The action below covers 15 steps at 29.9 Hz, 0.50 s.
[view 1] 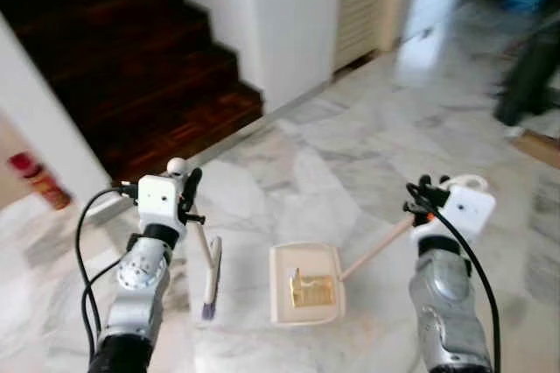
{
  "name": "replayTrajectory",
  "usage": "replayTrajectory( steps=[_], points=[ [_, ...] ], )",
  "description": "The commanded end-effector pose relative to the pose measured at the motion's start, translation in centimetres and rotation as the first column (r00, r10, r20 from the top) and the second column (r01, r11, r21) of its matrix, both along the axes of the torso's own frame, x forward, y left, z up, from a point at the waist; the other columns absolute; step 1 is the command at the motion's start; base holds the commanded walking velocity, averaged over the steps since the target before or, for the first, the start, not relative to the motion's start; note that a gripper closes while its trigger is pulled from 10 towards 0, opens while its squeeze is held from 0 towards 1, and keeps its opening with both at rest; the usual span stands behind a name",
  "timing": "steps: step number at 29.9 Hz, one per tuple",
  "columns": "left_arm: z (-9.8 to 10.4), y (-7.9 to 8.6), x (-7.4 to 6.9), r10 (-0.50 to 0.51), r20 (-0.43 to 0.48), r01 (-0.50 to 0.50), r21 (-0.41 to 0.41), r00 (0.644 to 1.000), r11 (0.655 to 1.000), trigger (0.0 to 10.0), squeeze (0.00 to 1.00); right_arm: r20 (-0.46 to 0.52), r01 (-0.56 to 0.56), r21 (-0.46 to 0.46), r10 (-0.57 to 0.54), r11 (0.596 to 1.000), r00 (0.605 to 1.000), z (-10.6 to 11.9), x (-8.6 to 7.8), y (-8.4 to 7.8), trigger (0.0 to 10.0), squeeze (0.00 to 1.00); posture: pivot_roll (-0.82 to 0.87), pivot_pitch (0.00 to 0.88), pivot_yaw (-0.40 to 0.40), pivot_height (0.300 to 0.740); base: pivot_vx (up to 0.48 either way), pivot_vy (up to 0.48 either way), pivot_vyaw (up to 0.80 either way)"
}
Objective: Sweep floor
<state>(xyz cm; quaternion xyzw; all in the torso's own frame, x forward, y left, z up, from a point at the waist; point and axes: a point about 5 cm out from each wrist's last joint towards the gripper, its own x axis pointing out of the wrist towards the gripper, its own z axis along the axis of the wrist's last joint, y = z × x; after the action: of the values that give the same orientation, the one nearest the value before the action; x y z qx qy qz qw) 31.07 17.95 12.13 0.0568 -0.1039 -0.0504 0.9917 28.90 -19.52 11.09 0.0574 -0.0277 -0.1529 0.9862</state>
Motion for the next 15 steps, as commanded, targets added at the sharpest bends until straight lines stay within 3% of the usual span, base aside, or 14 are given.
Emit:
replayTrajectory(
  steps=[1, 15],
  points=[
    [0.89, 0.25, -0.08, 0.002, 0.037, -0.002, 0.004, 0.999, 1.000, 10.0, 0.00, 0.067, -0.017, -0.008, 0.017, 1.000, 0.998, 1.67, 0.47, 0.51, 10.0, 0.00, -0.10, 0.000, 0.015, 0.740, 0.000, 0.000, 0.80],
    [0.64, 0.07, -0.40, 0.011, 0.013, -0.011, 0.004, 1.000, 1.000, 10.0, 0.00, 0.062, -0.015, -0.006, 0.015, 1.000, 0.998, 1.73, 0.40, 0.44, 10.0, 0.00, -0.11, 0.000, 0.012, 0.740, 0.000, 0.000, 0.80]
  ],
)
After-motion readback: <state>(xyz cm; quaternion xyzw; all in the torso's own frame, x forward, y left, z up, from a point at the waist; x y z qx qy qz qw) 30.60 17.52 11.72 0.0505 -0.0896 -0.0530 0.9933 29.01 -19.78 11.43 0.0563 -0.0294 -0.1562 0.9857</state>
